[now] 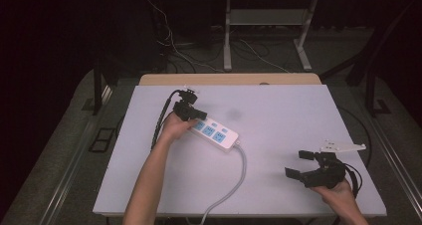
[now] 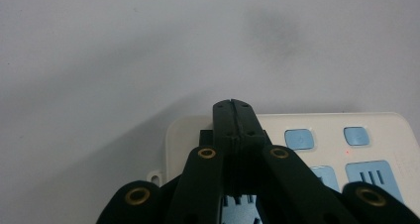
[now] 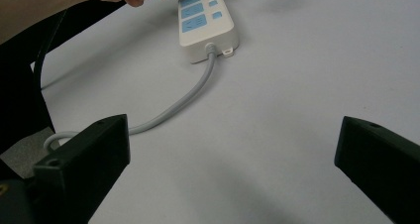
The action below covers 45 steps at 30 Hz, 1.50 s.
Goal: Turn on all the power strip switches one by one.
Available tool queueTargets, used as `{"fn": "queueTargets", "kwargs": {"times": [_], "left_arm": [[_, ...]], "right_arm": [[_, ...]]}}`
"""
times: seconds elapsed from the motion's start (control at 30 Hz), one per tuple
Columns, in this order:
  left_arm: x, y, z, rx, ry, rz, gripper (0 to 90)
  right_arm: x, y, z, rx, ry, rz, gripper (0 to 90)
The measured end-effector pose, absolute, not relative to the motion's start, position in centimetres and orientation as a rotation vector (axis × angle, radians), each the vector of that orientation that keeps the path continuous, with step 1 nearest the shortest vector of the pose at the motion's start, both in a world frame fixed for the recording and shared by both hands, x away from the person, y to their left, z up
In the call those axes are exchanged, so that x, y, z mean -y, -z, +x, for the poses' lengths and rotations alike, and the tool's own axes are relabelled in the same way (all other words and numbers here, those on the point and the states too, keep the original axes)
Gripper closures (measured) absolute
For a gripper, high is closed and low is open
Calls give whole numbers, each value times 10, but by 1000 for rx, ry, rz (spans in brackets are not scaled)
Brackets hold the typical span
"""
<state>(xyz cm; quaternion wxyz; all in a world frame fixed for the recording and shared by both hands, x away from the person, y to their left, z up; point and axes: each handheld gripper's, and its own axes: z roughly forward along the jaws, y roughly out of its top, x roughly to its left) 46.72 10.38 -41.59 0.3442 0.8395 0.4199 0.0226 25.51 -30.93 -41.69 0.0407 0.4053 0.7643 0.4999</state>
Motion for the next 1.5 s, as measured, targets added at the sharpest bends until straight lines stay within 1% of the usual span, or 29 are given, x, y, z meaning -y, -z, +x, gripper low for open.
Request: {"fn": "queueTargets", "kwargs": {"times": [0.27,0.5,0.6,0.77,0.83,1.0,1.1,1.17,1.23,1.27,1.33,1.5], "left_arm": [[-105,416,468,-1102,-43,2176,899],[-100,412,464,-1091,-105,2200,897],[-99,411,461,-1081,-83,2209,893],[-100,399,453,-1035,-116,2177,722],[-102,395,450,-1021,-102,2158,596],[-113,385,436,-1013,-118,2092,307],[-122,381,427,-1008,-106,2063,166],[-126,379,420,-1001,-105,2046,104],[-128,377,413,-1002,-110,2043,22],[-129,377,410,-999,-112,2044,0],[-132,375,401,-1003,-159,2027,0],[-141,372,379,-980,-175,1998,0]], "right_arm": [[310,417,256,-2339,-1529,1246,5],[310,418,257,-2341,-1527,1249,5],[310,418,257,-2339,-1530,1252,6],[310,418,257,-2339,-1531,1252,5],[310,418,257,-2339,-1533,1248,5],[310,418,256,-2338,-1535,1249,5],[309,417,256,-2338,-1535,1247,5],[309,417,256,-2338,-1535,1247,6],[309,418,257,-2339,-1535,1246,5],[309,417,257,-2339,-1536,1247,5],[309,417,257,-2338,-1537,1248,5],[310,417,256,-2332,-1542,1252,6]]}}
